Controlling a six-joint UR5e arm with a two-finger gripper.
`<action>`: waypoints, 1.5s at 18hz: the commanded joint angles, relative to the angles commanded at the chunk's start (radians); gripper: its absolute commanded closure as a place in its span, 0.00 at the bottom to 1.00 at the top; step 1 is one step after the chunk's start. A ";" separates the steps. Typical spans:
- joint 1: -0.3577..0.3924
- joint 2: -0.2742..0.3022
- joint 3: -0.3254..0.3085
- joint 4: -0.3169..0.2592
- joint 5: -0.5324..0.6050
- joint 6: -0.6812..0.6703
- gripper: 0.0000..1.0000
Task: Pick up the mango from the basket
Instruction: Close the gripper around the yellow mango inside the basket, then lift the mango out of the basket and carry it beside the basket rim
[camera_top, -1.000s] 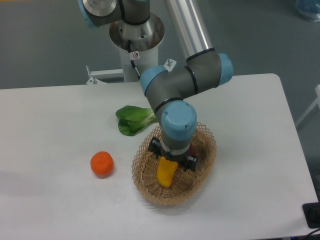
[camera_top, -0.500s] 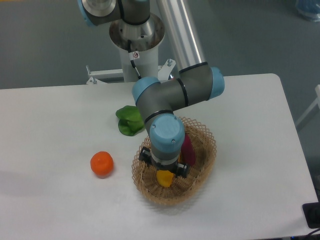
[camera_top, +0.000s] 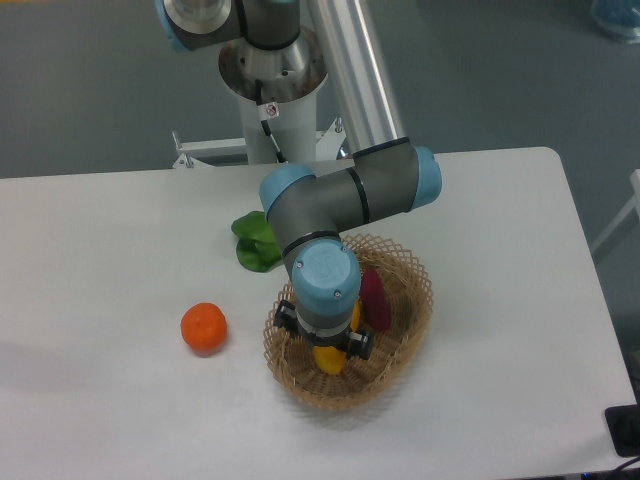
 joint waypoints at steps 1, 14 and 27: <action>-0.005 -0.003 0.000 -0.002 0.017 -0.002 0.00; -0.006 0.001 0.011 -0.009 0.016 -0.032 0.57; 0.084 0.089 0.043 -0.028 -0.023 0.158 0.55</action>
